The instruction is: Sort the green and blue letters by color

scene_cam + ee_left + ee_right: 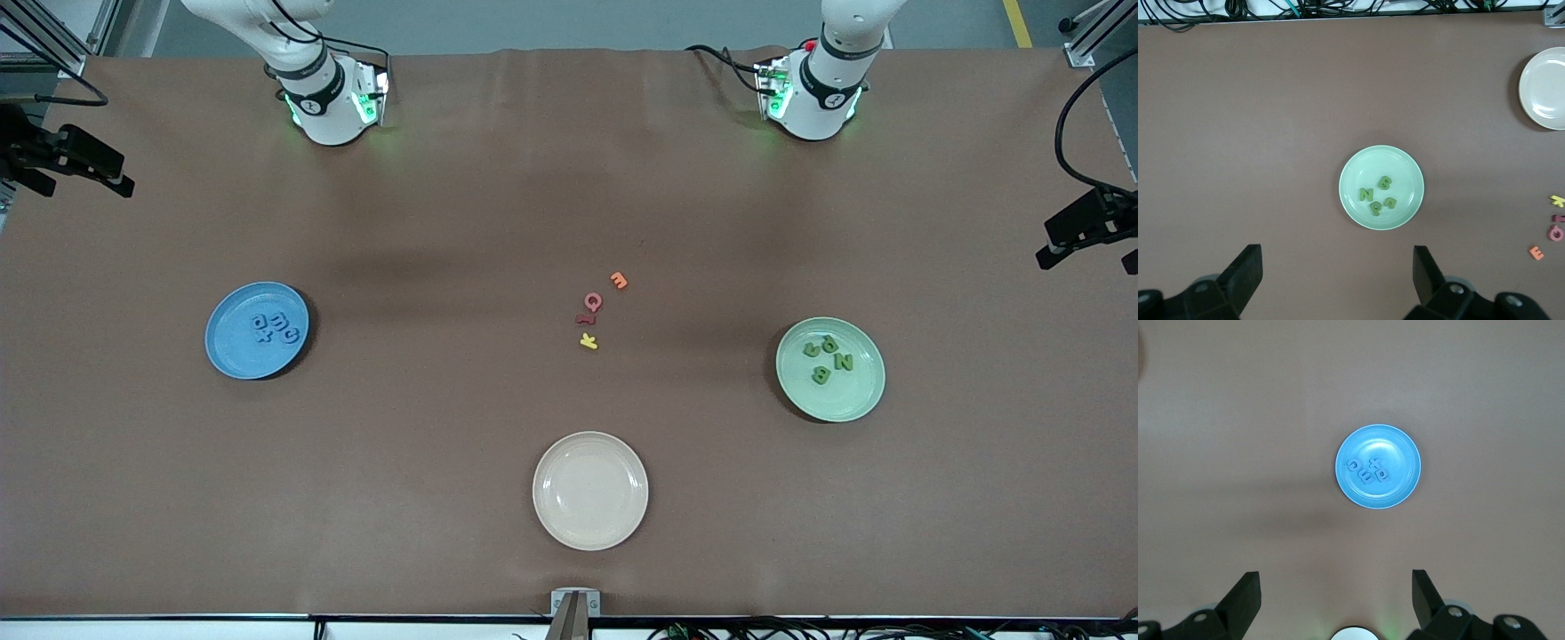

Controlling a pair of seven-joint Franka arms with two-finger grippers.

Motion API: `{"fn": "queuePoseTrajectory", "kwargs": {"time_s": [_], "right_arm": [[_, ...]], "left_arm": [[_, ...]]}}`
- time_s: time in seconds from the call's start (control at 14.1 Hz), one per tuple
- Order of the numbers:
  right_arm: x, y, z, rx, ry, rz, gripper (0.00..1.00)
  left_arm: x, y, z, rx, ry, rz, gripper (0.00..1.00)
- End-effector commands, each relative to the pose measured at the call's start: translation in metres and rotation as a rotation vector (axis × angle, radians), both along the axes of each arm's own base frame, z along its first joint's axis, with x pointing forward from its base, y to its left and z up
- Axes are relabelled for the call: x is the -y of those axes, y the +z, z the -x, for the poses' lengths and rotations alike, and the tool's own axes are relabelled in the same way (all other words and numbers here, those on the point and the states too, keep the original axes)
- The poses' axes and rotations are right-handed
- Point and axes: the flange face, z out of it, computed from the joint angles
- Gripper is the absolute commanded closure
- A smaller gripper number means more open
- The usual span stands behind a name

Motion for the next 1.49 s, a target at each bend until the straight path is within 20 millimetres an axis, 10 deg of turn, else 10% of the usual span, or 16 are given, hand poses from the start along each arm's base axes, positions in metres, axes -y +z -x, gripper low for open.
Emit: {"fn": "queuePoseTrajectory", "kwargs": {"time_s": [0.0,1.42], "right_arm": [[0.0,0.003,0.007,0.011,0.002,0.009,0.0],[-0.008,0.002,0.006,0.011,0.021,0.0,0.0]], "left_arm": [[0.012,0.005,0.001,-0.01,0.032,0.01,0.01],[0.011,-0.03,0.006,-0.086,0.029,-0.002,0.01]]}}
